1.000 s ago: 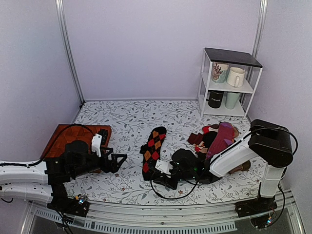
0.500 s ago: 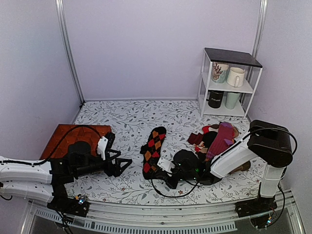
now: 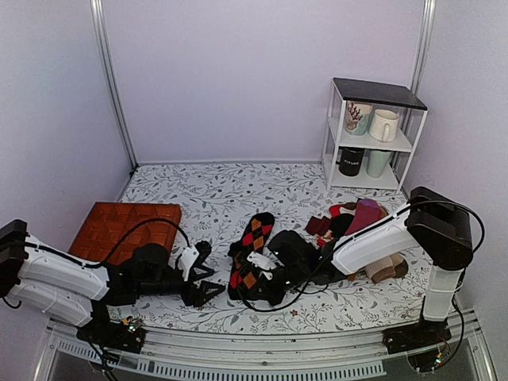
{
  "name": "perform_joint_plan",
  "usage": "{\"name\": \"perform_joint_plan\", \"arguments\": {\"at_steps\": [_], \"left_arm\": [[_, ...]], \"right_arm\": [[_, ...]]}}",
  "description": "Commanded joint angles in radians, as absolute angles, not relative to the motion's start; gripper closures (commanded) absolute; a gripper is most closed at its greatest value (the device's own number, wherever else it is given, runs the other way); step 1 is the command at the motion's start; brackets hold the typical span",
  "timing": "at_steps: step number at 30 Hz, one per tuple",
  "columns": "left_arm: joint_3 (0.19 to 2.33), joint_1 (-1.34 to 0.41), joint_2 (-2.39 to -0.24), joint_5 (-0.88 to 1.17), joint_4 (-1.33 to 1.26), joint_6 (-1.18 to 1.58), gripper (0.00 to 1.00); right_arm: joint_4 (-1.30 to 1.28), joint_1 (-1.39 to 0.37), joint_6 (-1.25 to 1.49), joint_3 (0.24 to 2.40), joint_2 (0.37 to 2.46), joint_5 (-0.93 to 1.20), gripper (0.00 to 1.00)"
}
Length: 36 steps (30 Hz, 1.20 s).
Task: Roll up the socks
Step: Roll the sock at the center of the board.
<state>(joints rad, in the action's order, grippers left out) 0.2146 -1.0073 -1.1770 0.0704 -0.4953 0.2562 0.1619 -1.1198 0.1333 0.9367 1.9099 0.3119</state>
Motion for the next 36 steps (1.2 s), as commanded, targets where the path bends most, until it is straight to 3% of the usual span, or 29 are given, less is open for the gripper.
{"name": "perform_joint_plan", "arguments": {"at_steps": [1, 11, 17, 36], "left_arm": [[0.236, -1.050, -1.277, 0.087, -0.613, 0.168, 0.34], [0.300, -1.124, -1.456, 0.031, -0.707, 0.053, 0.34], [0.303, -1.126, -1.521, 0.054, -0.744, 0.039, 0.48], [0.272, -1.132, -1.708, 0.055, -0.926, 0.060, 0.58]], "right_arm": [[-0.060, -1.092, 0.196, 0.955, 1.984, 0.390, 1.00], [-0.096, -1.062, 0.195, 0.979, 2.012, 0.442, 1.00], [-0.101, -1.059, 0.193, 0.988, 2.027, 0.452, 1.00], [-0.122, -1.053, 0.177, 0.989, 2.040, 0.485, 1.00]]}}
